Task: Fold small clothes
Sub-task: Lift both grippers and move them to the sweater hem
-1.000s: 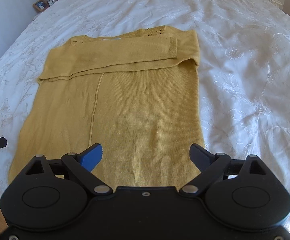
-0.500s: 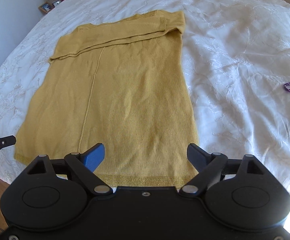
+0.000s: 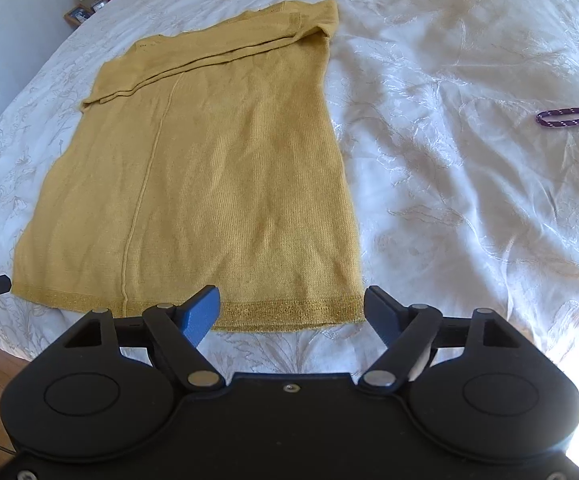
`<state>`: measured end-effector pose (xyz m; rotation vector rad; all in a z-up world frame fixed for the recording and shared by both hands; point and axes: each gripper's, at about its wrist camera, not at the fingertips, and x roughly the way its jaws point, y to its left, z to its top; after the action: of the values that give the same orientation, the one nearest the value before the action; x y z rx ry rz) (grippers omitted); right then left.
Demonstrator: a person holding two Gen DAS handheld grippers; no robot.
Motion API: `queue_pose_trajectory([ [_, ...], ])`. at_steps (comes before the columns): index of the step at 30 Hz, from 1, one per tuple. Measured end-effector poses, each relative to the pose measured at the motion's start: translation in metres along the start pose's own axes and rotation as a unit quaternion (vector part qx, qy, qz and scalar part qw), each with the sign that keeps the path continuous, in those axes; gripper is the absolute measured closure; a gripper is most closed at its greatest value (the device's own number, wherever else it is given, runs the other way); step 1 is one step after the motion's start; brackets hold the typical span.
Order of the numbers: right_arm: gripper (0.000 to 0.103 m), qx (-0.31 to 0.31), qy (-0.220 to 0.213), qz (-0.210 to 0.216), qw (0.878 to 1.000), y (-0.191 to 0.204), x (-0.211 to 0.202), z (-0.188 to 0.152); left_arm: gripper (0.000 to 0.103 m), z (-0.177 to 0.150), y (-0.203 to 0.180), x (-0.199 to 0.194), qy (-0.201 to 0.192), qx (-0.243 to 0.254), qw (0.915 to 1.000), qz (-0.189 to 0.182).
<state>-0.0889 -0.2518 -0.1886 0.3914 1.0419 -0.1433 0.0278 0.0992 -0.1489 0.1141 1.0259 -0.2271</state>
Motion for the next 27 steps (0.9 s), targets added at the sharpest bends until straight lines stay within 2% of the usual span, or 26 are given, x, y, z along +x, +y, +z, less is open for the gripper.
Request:
queue_pose_trajectory([
  [10,0.027,0.005,0.02,-0.024,0.999,-0.011,0.02,0.009,0.043,0.007,0.009,0.027,0.02,0.012,0.9997,0.01],
  [15,0.027,0.001,0.035,-0.018,0.999,-0.011,0.031,0.014,0.043,0.01,0.019,0.044,0.04,0.001,0.9992,0.007],
  [20,0.027,-0.001,0.058,-0.024,0.998,-0.011,0.048,0.016,0.042,0.012,0.017,0.063,0.061,0.02,0.9979,-0.001],
  [27,0.024,-0.007,0.074,-0.02,0.997,-0.014,0.062,0.016,0.041,0.013,0.017,0.075,0.069,0.025,0.9973,-0.005],
])
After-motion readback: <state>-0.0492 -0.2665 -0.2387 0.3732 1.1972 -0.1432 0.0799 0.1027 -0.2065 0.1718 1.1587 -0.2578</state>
